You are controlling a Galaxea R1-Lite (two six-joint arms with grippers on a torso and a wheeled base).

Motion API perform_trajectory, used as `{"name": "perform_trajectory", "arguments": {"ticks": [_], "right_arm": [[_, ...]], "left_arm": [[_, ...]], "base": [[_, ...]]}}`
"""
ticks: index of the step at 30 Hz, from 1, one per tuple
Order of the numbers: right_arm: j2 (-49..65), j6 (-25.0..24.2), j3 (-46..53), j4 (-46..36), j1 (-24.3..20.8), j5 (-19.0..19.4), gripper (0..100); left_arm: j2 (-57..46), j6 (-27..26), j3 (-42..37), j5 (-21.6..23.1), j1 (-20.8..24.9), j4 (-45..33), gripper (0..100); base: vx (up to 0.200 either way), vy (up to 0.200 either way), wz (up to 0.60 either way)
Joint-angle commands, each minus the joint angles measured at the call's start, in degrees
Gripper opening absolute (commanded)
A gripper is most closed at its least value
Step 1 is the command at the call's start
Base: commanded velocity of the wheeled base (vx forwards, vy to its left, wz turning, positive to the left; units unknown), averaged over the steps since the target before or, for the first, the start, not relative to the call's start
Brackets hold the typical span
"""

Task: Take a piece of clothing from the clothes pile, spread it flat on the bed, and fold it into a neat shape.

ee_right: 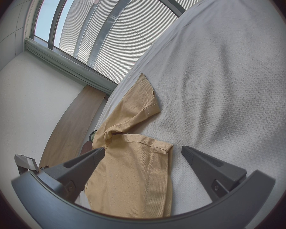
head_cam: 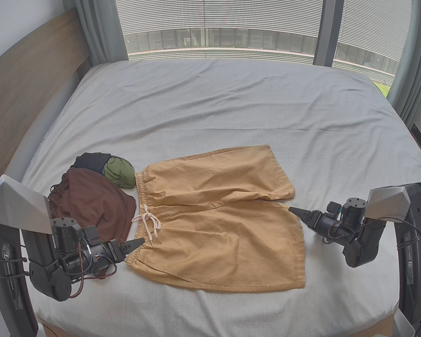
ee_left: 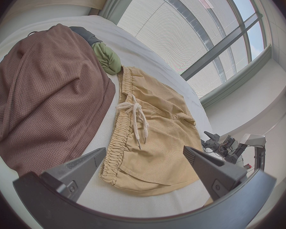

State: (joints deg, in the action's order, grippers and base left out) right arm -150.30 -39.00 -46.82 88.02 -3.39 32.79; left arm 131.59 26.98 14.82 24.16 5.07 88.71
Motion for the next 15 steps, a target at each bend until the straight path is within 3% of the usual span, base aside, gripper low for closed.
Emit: {"name": "perform_trajectory", "arguments": {"ticks": [1, 11, 12, 15], "right_arm": [[-0.52, -0.11, -0.29, -0.04, -0.21, 0.08, 100], [-2.02, -0.11, -1.6, 0.14, -0.65, -0.01, 100], [-2.19, -0.2, -1.87, 0.23, -0.65, -0.1, 0], [-2.37, -0.2, -2.22, 0.23, -0.57, -0.1, 0]], "left_arm": [[0.25, 0.0, 0.03, 0.01, 0.03, 0.06, 100], [0.25, 0.0, -0.06, 0.01, 0.03, 0.06, 100], [0.25, 0.0, -0.06, 0.01, 0.03, 0.06, 100], [0.25, 0.0, -0.06, 0.01, 0.03, 0.06, 100]], "base": [[0.0, 0.0, 0.0], [0.0, 0.0, 0.0], [0.0, 0.0, 0.0], [0.0, 0.0, 0.0]]}}
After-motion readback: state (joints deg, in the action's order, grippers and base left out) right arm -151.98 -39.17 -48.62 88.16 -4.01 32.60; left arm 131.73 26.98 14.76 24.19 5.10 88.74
